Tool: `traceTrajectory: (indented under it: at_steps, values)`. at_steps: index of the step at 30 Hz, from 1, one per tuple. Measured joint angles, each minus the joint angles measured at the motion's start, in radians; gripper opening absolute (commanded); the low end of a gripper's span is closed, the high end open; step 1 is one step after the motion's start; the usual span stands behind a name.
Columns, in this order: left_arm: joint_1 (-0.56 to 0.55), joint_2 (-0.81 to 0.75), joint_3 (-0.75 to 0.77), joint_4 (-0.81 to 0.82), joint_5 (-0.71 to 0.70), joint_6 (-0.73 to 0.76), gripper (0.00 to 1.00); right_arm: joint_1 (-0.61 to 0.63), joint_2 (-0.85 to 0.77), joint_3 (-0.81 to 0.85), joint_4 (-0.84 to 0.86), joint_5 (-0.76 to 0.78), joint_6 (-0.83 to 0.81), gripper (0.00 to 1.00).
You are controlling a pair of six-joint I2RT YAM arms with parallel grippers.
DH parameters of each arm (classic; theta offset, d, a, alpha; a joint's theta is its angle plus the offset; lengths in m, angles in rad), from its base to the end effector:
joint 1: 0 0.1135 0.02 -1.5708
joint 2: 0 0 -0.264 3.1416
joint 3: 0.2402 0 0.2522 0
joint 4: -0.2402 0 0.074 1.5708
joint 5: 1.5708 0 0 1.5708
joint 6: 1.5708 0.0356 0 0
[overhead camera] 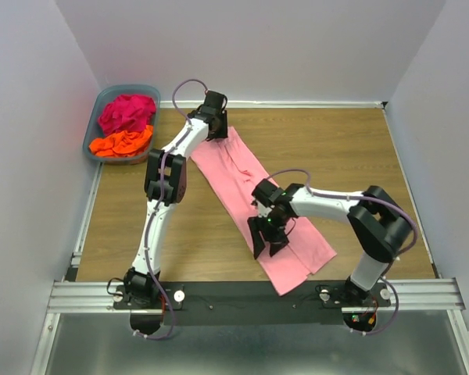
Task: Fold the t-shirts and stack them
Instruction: Fold the tshirt
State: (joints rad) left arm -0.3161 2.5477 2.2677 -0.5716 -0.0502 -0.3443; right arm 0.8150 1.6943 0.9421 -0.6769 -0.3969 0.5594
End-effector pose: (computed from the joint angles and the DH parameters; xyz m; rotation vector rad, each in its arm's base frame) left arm 0.5356 -0.1733 0.1688 -0.0573 2.4345 -0.2390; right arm 0.1872 0.2186 0.1462 0.4164 -2.9111 -0.5895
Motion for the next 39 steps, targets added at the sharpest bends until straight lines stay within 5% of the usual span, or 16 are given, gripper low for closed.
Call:
traceTrajectory:
  at_steps: [6,9,16,22,29,39]
  values:
    - [0.002,-0.005,-0.020,0.027,0.010,-0.006,0.63,0.036,0.128,0.210,-0.029,0.008,-0.056,0.68]
    - [0.006,-0.111,-0.179,0.059,0.002,-0.023,0.69,0.036,0.122,0.302,-0.045,0.066,-0.082,0.71]
    - [0.018,-0.496,-0.505,0.111,-0.055,-0.059,0.68,0.032,0.006,0.355,-0.107,0.279,-0.134,0.71]
    - [-0.082,-0.725,-0.729,0.207,-0.067,-0.098,0.61,0.023,-0.057,0.209,-0.159,0.410,-0.157,0.67]
    - [-0.159,-0.631,-0.881,0.233,-0.036,-0.149,0.57,0.021,-0.061,0.057,-0.195,0.440,-0.164,0.66]
    - [-0.157,-0.450,-0.760,0.243,-0.036,-0.154,0.56,0.021,-0.060,-0.002,-0.147,0.295,-0.168,0.66]
